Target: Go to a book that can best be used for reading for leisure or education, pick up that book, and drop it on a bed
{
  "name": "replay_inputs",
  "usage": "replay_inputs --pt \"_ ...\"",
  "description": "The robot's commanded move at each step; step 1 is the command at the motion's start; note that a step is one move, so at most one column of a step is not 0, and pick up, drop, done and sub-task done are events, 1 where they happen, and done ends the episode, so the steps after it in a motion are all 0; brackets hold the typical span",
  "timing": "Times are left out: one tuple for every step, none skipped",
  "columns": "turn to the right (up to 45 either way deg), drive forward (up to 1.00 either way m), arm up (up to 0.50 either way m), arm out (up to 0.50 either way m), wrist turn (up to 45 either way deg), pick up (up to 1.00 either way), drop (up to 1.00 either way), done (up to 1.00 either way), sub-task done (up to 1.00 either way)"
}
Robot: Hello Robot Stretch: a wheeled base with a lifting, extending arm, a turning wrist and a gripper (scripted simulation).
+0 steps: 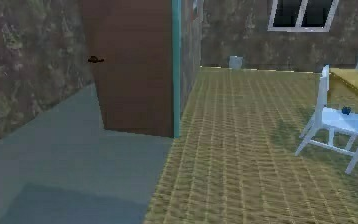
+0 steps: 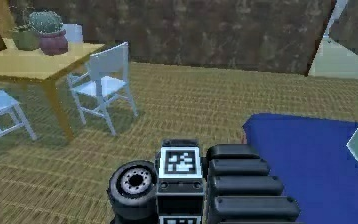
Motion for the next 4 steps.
replay_inputs --pt "33.0 0.00 0.00 0.00 0.0 0.00 0.00 0.00 0.00" --pt "-45.0 0.00 0.00 0.00 0.0 0.00 0.00 0.00 0.00" --pt "-45.0 0.00 0.00 0.00 0.0 0.00 0.00 0.00 0.00" --pt "-45.0 0.00 0.00 0.00 0.0 0.00 0.00 0.00 0.00"
